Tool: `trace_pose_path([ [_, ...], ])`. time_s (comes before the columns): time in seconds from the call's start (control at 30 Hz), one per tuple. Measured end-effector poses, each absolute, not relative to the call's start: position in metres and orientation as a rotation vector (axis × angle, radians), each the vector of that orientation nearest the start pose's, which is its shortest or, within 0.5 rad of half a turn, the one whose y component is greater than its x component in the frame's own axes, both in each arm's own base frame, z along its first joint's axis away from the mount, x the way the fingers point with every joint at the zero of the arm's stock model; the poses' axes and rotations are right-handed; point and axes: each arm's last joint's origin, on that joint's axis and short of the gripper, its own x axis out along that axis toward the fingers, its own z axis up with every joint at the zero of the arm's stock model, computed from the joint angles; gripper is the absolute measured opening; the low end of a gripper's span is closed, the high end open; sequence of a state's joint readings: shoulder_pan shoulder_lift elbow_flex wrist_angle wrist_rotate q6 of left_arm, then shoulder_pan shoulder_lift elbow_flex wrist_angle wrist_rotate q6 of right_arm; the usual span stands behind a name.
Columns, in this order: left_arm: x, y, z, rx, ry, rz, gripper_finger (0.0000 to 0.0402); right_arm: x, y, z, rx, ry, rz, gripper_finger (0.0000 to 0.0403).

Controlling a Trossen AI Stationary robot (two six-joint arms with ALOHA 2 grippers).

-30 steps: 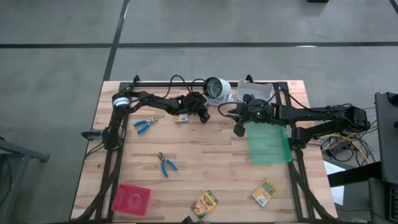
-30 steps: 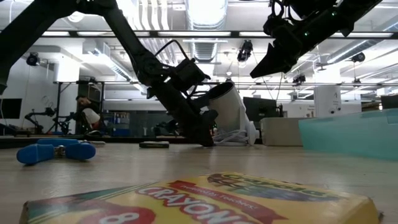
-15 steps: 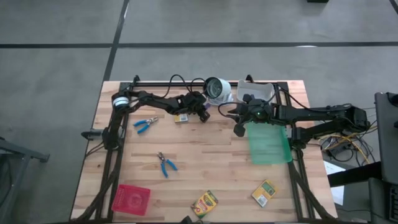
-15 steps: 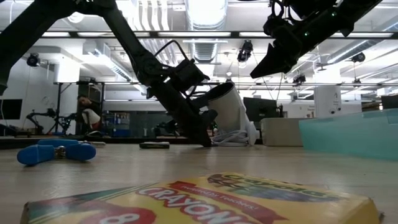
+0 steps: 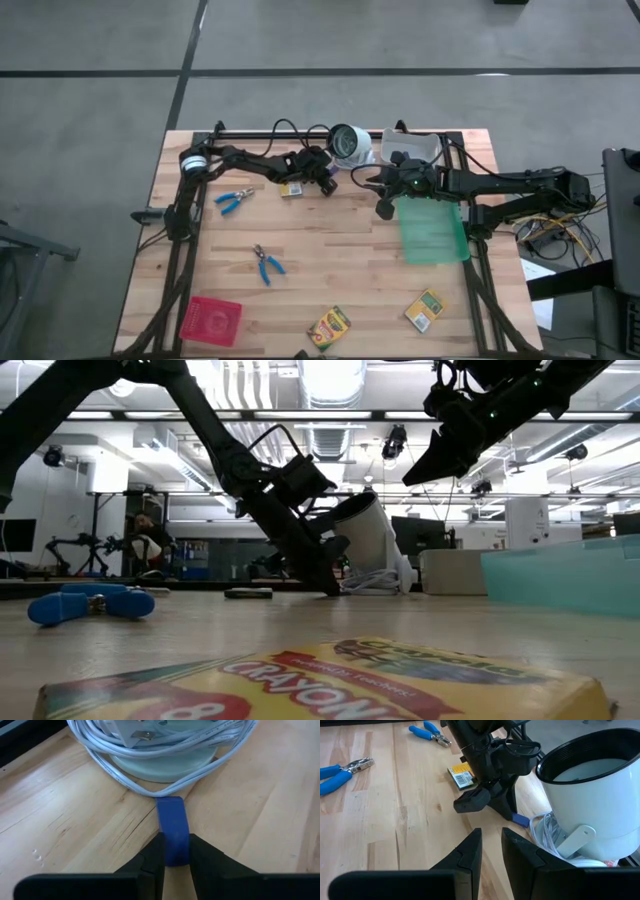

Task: Pick & Place School Supplies
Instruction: Put the blue eraser into the gray bin

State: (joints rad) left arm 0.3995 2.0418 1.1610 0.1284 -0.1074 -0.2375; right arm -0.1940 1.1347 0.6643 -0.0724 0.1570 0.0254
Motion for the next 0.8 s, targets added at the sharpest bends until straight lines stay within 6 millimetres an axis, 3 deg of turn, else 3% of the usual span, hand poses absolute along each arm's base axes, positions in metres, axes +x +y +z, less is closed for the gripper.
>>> trace_pose_path([
  [0.5, 0.38, 0.157, 0.121, -0.361, 0.707, 0.559, 0.0072, 0.231, -0.05, 0.235, 0.035, 0.541, -0.349, 0.0068],
  [0.8, 0.377, 0.152, 0.133, -0.334, 0.716, 0.529, 0.0071, 0.231, -0.05, 0.235, 0.035, 0.541, -0.349, 0.0068],
])
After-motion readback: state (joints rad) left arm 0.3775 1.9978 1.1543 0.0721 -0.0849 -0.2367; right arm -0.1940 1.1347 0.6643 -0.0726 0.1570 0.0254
